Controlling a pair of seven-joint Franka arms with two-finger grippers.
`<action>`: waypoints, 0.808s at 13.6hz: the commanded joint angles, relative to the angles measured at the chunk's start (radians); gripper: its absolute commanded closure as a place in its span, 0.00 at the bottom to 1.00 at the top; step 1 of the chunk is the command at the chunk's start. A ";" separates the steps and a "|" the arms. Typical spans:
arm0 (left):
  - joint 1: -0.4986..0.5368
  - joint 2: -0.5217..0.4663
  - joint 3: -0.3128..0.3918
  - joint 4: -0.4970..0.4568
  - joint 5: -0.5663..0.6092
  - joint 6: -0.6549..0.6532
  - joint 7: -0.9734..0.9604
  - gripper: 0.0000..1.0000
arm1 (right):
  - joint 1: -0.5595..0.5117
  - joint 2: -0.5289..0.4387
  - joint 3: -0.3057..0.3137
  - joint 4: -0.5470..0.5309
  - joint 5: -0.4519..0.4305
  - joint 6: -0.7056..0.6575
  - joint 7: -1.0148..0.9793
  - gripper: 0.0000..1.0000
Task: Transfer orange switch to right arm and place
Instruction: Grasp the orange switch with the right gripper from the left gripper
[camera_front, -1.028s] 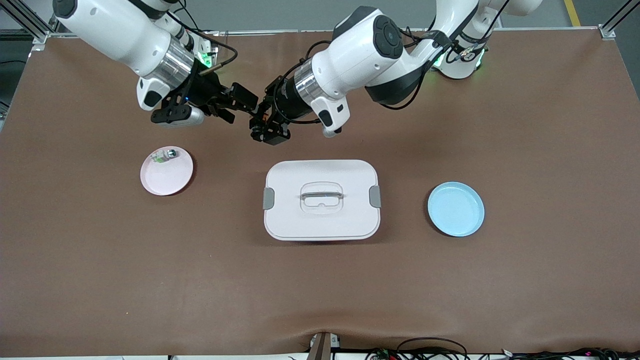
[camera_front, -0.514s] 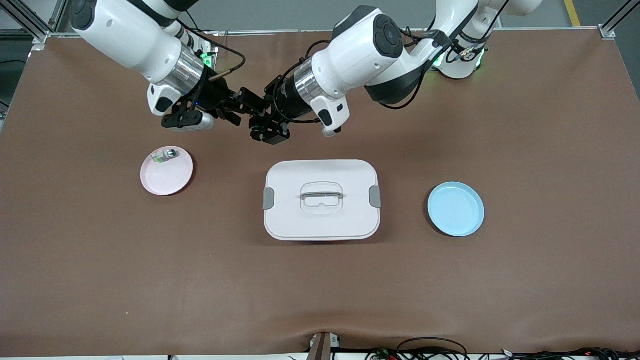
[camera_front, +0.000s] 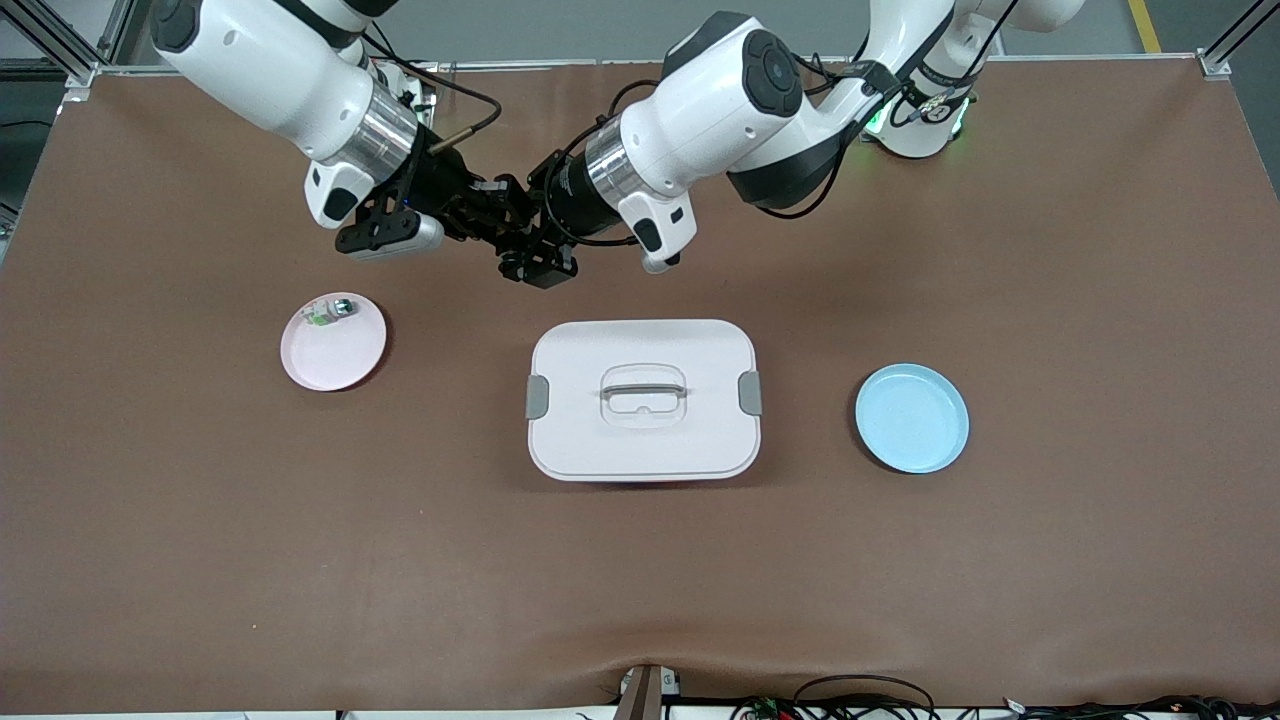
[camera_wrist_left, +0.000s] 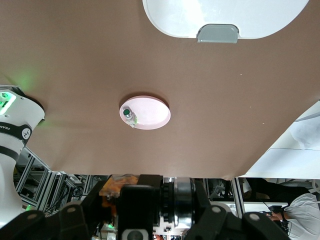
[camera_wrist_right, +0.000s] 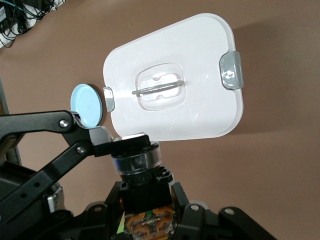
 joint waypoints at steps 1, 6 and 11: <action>-0.007 0.007 0.005 0.022 0.022 0.007 -0.018 0.81 | -0.006 -0.009 -0.013 0.004 0.039 -0.044 -0.023 1.00; -0.007 0.007 0.005 0.022 0.042 0.007 -0.011 0.16 | -0.006 -0.009 -0.014 0.007 0.040 -0.044 -0.022 1.00; -0.004 0.000 0.005 0.023 0.047 0.002 -0.018 0.00 | -0.027 -0.006 -0.017 0.014 0.022 -0.046 -0.131 1.00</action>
